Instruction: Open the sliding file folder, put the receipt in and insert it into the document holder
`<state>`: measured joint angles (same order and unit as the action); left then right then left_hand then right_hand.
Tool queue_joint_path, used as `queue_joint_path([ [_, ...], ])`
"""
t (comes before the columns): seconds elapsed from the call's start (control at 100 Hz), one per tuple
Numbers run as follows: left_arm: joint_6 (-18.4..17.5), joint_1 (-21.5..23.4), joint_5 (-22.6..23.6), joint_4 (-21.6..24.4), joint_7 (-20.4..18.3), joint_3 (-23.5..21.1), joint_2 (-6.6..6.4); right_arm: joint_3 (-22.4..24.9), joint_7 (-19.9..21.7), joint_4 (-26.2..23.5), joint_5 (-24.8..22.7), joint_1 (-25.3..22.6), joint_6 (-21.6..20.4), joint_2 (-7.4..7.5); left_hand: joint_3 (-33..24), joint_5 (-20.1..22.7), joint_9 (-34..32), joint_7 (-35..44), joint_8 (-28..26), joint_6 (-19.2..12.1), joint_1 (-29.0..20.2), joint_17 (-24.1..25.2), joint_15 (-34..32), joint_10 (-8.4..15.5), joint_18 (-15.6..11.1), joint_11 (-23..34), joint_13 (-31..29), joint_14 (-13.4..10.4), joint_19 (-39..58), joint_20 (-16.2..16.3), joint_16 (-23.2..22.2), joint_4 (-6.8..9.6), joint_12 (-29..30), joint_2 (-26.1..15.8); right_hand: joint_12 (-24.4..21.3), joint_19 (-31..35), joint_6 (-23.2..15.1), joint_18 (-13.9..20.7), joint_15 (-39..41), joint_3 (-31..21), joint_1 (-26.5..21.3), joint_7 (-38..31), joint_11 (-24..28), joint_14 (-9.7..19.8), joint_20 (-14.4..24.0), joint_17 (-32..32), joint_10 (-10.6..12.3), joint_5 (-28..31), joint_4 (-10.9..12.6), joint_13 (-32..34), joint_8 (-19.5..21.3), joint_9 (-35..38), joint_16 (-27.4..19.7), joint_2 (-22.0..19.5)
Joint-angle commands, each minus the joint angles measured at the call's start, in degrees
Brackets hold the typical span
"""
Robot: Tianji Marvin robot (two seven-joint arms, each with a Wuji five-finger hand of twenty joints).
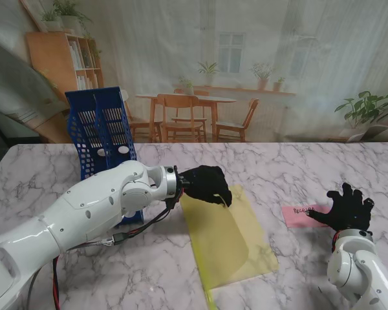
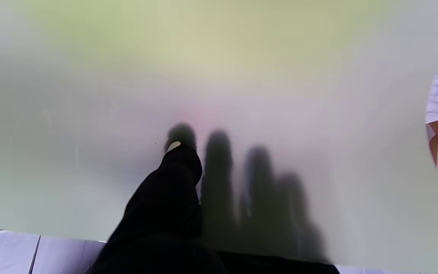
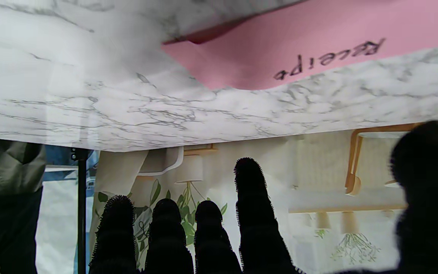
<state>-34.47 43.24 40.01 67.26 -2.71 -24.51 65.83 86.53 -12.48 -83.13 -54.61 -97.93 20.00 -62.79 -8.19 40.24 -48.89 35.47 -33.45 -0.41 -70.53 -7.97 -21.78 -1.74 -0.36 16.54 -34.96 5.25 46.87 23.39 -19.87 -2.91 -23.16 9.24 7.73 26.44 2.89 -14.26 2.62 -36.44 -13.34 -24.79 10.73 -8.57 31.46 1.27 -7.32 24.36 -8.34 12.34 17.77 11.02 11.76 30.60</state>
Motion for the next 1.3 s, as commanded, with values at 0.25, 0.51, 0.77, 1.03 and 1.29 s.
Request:
queue_joint_path([
  [0.25, -0.19, -0.11, -0.13, 0.26, -1.11, 0.16, -0.02, -2.78, -4.99, 6.95, 1.96, 3.19, 4.07, -1.23, -3.65, 5.16, -1.40, 11.79, -3.95, -1.73, -3.44, 0.12, -1.25, 0.43, -1.52, 0.34, -0.64, 0.57, 2.40, 1.00, -0.39, 0.82, -0.33, -3.45, 2.42, -0.16, -4.15, 0.25, -0.84, 6.92, -7.27, -4.07, 4.82, -0.16, 1.00, -0.35, -1.00, 3.72, 1.17, 1.30, 4.13, -1.16, -0.32, -1.05],
  [0.51, -0.10, 0.01, -0.19, 0.35, -1.20, 0.14, -0.06, -5.00, -7.45, 10.98, 3.00, 5.97, 6.48, -1.68, -3.60, 5.23, -1.53, 11.78, -4.03, -1.71, -3.44, 0.07, -1.28, 0.38, -1.53, 0.38, -0.72, 0.53, 2.41, 1.00, -0.39, 0.81, -0.36, -3.38, 2.32, 1.04, -4.48, 0.16, -0.29, 10.80, -11.04, -4.87, 5.25, -0.17, 0.56, -0.31, -0.95, 4.35, 1.96, 1.69, 4.72, -1.18, -0.33, -3.21],
  [0.77, -0.09, 0.05, -0.14, 0.30, -1.16, 0.13, -0.07, -6.82, -9.44, 14.36, 4.14, 8.00, 8.54, -2.13, -3.48, 5.26, -1.59, 11.75, -4.09, -1.83, -3.44, -0.02, -1.28, 0.47, -1.56, 0.34, -0.80, 0.49, 2.43, 1.00, -0.38, 0.79, -0.34, -3.39, 2.38, 2.37, -5.50, 0.14, 0.37, 15.36, -16.09, -6.49, 5.46, -0.05, -0.34, -0.14, -0.86, 5.19, 2.95, 1.70, 5.60, -1.26, -0.40, -6.06],
  [1.03, -0.02, -0.04, -0.32, 0.28, -1.22, 0.35, 0.02, -7.67, -10.46, 16.38, 5.11, 8.88, 9.71, -2.45, -3.54, 5.26, -1.63, 11.71, -4.15, -1.83, -3.44, -0.01, -1.29, 0.46, -1.54, 0.31, -0.86, 0.57, 2.43, 1.00, -0.36, 0.82, -0.31, -3.40, 2.46, 3.96, -5.63, 0.15, 1.07, -8.48, -8.55, -7.75, 5.68, 0.09, -2.06, 0.11, -0.80, 7.19, 0.33, 1.78, 6.35, -1.16, -0.45, -2.52],
  [1.29, 0.15, -0.07, -0.47, 0.26, -1.33, 0.51, 0.06, -8.22, -10.59, 16.95, 5.81, 8.92, 10.33, -2.63, -3.56, 5.28, -1.61, 11.71, -4.22, -1.69, -3.44, 0.00, -1.29, 0.42, -1.50, 0.32, -0.84, 0.64, 2.43, 1.00, -0.35, 0.83, -0.30, -3.44, 2.92, 4.63, -4.84, 0.01, 1.94, -10.10, -8.22, -10.34, 6.67, 0.15, -2.37, 0.26, -0.98, 10.25, 0.08, 1.63, 8.20, -1.11, -0.43, -1.60],
])
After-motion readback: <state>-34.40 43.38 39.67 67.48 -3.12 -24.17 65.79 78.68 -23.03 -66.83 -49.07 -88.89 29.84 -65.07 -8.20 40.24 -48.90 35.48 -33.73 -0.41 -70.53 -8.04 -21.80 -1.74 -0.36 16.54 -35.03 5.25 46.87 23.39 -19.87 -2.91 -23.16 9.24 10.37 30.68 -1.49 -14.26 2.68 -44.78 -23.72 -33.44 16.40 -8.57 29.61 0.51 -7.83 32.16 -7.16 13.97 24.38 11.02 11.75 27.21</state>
